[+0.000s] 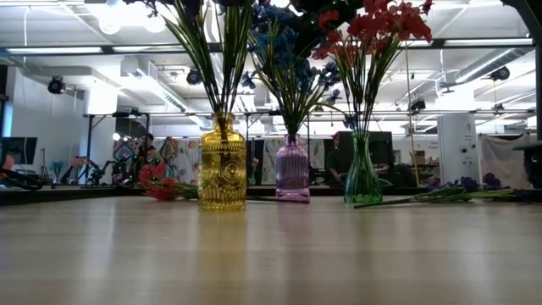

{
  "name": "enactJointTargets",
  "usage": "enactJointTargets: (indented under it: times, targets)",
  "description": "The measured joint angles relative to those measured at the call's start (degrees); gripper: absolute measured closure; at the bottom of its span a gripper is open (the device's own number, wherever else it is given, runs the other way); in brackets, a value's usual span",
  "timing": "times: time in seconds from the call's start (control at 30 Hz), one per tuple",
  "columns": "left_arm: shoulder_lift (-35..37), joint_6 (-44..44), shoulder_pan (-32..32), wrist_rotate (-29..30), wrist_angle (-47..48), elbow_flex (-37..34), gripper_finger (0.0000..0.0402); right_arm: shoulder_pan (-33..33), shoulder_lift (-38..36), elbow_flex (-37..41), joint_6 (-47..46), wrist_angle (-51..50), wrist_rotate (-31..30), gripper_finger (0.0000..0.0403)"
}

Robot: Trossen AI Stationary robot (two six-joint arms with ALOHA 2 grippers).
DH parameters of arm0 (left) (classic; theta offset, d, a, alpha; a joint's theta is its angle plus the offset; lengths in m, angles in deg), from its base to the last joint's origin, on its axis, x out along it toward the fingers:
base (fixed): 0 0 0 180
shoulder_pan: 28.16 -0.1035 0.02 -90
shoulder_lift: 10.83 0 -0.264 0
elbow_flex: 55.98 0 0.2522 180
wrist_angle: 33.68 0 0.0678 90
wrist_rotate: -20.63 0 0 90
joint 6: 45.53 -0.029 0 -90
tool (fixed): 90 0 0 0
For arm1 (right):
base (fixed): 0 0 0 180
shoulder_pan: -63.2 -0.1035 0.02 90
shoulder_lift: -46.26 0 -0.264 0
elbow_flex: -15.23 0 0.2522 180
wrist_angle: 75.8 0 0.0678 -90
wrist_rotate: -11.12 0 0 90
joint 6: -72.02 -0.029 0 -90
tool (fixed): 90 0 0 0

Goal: Sort flowers into vase by color
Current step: Put the blue flowers into the pink vase

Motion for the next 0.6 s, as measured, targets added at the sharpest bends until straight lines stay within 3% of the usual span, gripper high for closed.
enactJointTargets:
  times: [0.6]
  targets:
    - [0.0,0.0,0.0,0.0,0.1,0.0,0.0363,-0.8,-2.7,6.5,3.3,6.2,1.3,0.0385]
